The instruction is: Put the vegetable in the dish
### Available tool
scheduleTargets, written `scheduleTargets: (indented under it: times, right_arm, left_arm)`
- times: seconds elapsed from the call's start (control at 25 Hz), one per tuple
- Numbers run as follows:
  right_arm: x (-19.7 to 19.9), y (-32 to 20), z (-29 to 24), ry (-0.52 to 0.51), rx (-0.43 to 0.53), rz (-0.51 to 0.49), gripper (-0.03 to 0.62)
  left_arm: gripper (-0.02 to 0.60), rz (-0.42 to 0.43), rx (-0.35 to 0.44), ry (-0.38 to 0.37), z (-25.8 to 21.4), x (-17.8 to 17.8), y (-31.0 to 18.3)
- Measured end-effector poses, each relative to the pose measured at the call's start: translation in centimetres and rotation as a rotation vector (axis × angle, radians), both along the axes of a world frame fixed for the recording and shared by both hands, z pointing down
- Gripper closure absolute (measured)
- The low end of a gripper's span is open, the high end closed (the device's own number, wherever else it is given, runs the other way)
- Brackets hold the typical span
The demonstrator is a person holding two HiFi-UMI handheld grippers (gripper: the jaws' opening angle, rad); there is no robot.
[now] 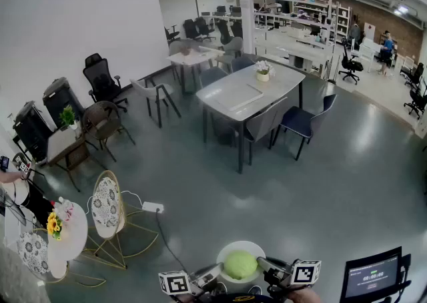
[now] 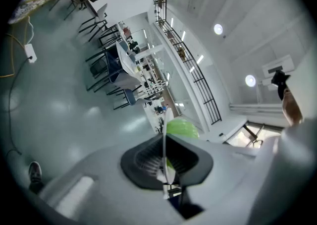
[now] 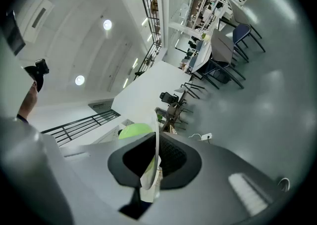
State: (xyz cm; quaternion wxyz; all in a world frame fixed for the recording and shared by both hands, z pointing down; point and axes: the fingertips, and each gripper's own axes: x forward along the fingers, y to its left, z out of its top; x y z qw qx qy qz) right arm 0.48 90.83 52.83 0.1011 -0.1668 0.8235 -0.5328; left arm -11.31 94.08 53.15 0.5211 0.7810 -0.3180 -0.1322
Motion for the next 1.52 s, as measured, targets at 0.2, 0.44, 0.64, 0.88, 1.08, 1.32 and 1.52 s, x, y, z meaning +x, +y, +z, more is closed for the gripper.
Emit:
scheduleTargets:
  times: [0.2, 0.44, 0.64, 0.88, 1.08, 1.32, 1.52]
  right_arm:
    - [0.7, 0.4, 0.0, 0.006, 0.005, -0.004, 0.583]
    - [2.3, 0.5, -0.3, 0.005, 0.009, -0.004, 0.583]
    - [3.2, 0.0, -0.3, 0.002, 0.043, 0.005, 0.583]
    - [5.6, -0.3, -0.3, 0.014, 0.057, 0.013, 0.582]
    - [7.5, -0.4, 0.2, 0.031, 0.052, 0.024, 0.582]
    - [9.4, -1.3, 0.4, 0.026, 0.029, 0.048, 0.580]
    - [10.6, -4.1, 2.2, 0.036, 0.004, 0.091, 0.580]
  left_arm:
    - [0.569, -0.019, 0.012, 0.014, 0.0, 0.6, 0.2]
    - [0.569, -0.011, 0.036, 0.028, -1.1, 2.4, 0.1]
    - [0.569, -0.007, 0.033, 0.021, -0.5, 3.1, -0.3]
    - [0.568, 0.017, 0.061, 0.012, -0.8, 5.7, -0.8]
    - [0.568, 0.032, 0.050, 0.003, -0.5, 7.6, -1.1]
    - [0.568, 0.060, 0.032, -0.007, -0.6, 9.3, -2.4]
    - [0.568, 0.097, 0.004, 0.000, 1.4, 10.4, -5.6]
